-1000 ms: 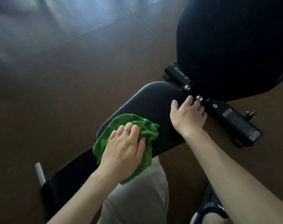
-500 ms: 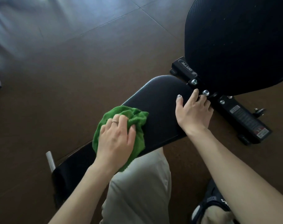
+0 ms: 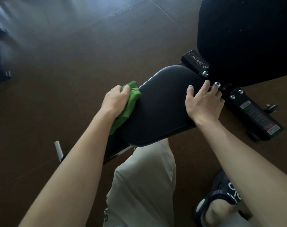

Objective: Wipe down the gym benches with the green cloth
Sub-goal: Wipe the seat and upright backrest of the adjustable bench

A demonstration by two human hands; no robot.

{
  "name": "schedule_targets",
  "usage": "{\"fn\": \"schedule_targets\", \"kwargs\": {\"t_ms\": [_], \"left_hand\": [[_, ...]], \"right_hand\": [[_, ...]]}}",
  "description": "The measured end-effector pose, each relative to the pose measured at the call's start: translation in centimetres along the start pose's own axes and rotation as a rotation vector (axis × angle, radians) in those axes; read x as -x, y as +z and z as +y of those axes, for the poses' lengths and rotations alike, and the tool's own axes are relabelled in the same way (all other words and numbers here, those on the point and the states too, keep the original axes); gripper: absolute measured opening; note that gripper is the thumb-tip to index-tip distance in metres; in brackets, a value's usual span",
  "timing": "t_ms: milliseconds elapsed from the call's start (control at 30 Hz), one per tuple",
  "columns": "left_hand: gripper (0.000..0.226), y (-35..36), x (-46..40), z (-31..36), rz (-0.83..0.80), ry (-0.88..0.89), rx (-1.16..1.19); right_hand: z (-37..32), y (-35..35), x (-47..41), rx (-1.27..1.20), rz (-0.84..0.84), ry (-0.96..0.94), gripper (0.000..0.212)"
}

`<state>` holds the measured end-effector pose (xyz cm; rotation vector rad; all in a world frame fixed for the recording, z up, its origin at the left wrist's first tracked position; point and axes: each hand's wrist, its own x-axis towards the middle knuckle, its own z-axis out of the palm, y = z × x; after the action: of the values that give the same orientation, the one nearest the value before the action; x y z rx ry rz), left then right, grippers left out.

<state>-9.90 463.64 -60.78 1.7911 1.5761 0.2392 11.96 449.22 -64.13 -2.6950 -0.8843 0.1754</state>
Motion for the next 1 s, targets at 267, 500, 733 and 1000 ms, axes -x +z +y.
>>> {"fn": "schedule_targets", "kwargs": {"t_ms": [267, 500, 733, 1000], "left_hand": [[0.037, 1.0, 5.9, -2.5, 0.312, -0.129, 0.229], [0.027, 5.6, 13.2, -2.2, 0.604, -0.025, 0.15], [0.023, 10.5, 15.4, -0.3, 0.451, 0.785, -0.639], [0.021, 15.1, 10.1, 7.8, 0.181, 1.037, -0.654]], "right_hand": [[-0.2, -0.3, 0.3, 0.005, -0.007, 0.005, 0.073], [0.0, -0.5, -0.2, -0.113, -0.059, 0.056, 0.069], [0.3, -1.9, -1.2, -0.386, -0.128, 0.172, 0.061], [3.7, -3.4, -2.8, -1.23, -0.354, 0.525, 0.06]]}}
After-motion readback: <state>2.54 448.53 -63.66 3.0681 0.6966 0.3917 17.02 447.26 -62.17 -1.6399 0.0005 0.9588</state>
